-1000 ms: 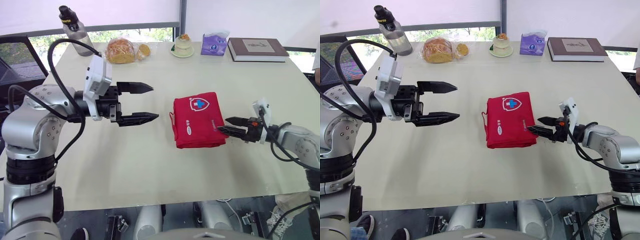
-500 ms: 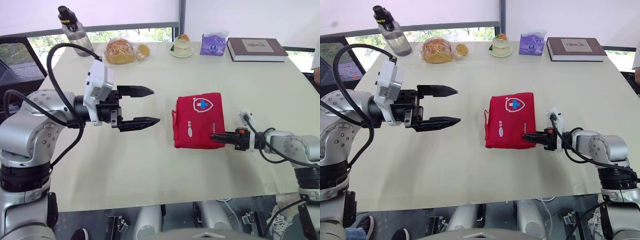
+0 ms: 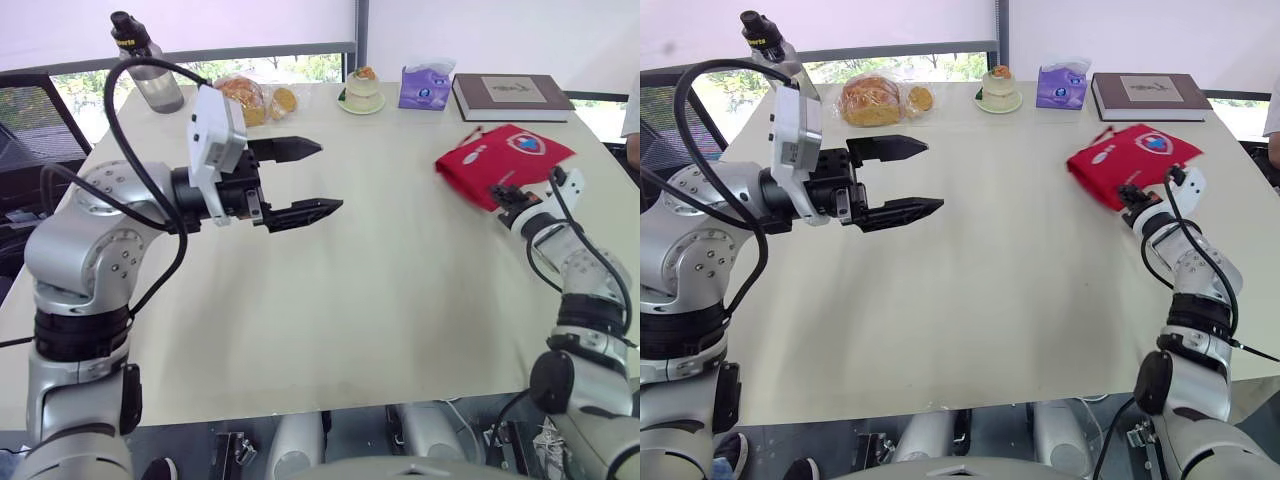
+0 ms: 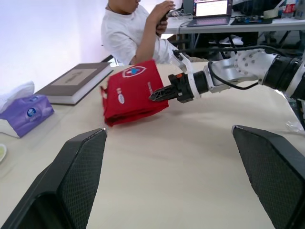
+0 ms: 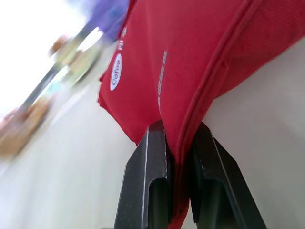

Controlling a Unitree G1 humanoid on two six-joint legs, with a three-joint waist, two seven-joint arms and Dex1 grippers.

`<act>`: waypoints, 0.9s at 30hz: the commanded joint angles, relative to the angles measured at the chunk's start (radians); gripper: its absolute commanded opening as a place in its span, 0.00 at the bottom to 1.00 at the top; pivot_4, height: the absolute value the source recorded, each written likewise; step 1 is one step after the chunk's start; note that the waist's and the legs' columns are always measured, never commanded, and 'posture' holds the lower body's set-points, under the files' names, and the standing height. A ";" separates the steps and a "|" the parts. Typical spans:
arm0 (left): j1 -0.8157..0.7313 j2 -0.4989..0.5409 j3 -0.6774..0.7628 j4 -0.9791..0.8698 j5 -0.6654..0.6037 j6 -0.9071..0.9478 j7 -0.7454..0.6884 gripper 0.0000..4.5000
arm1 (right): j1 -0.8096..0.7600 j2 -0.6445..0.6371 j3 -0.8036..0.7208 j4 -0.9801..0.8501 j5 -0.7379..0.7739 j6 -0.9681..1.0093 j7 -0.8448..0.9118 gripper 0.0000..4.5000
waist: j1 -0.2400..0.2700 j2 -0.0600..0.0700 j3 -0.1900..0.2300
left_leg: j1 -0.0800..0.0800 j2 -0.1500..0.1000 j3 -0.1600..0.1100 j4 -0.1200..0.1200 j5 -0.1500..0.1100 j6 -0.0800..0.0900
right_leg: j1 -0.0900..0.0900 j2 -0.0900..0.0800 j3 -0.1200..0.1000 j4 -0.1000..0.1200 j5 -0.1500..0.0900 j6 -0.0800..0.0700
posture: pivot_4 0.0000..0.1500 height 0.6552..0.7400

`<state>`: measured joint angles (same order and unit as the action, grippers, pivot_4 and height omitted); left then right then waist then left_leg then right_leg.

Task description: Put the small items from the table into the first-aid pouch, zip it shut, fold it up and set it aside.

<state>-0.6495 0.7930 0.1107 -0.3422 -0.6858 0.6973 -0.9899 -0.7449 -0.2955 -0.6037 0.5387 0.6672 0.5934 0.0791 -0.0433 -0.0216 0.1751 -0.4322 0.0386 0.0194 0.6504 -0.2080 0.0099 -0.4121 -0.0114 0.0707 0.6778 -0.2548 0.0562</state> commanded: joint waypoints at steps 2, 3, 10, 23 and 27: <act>-0.030 -0.005 -0.006 0.001 0.019 -0.042 0.000 1.00 | -0.129 0.000 -0.091 0.196 0.010 -0.226 -0.074 0.02 | -0.003 0.000 0.000 | 0.000 0.000 0.001 0.000 0.000 0.000 | 0.000 0.000 0.001 0.000 0.000 0.000 | 1.00 0.98; -0.034 -0.005 -0.007 0.006 0.021 -0.045 -0.001 1.00 | -0.150 0.000 -0.099 0.238 0.013 -0.262 -0.067 0.02 | -0.003 0.000 0.000 | 0.000 0.000 0.001 0.000 0.000 0.000 | 0.000 0.000 0.001 0.000 0.000 0.000 | 1.00 0.98; -0.006 -0.018 -0.010 0.014 0.050 -0.090 0.014 1.00 | -0.135 0.020 -0.056 0.254 0.042 -0.202 0.050 0.75 | 0.000 0.000 0.000 | 0.000 0.000 0.001 0.000 0.000 0.000 | 0.000 0.000 0.001 -0.001 0.000 0.000 | 1.00 0.98; 0.284 -0.069 -0.005 -0.084 0.124 -0.111 0.160 1.00 | 0.463 -0.111 0.342 -0.497 -0.163 -0.214 0.419 0.98 | 0.002 0.002 0.000 | 0.001 0.000 0.000 -0.001 0.000 0.000 | 0.000 -0.001 0.000 0.000 0.000 0.000 | 1.00 0.98; 0.514 -0.076 0.051 -0.002 0.182 -0.180 0.177 1.00 | 0.772 -0.206 0.337 -0.734 -0.167 -0.438 0.709 0.98 | 0.002 0.008 -0.003 | 0.002 0.000 0.001 -0.001 0.000 0.000 | 0.001 -0.001 0.001 0.000 -0.001 0.000 | 1.00 0.98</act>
<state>-0.1888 0.7190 0.1195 -0.3766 -0.5318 0.5569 -0.8216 -0.0250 -0.4701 -0.2410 -0.1073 0.4968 0.2484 0.6766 -0.0417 -0.0139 0.1717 -0.4282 0.0393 0.0206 0.6476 -0.2084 0.0099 -0.4099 -0.0129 0.0716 0.6772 -0.2563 0.0556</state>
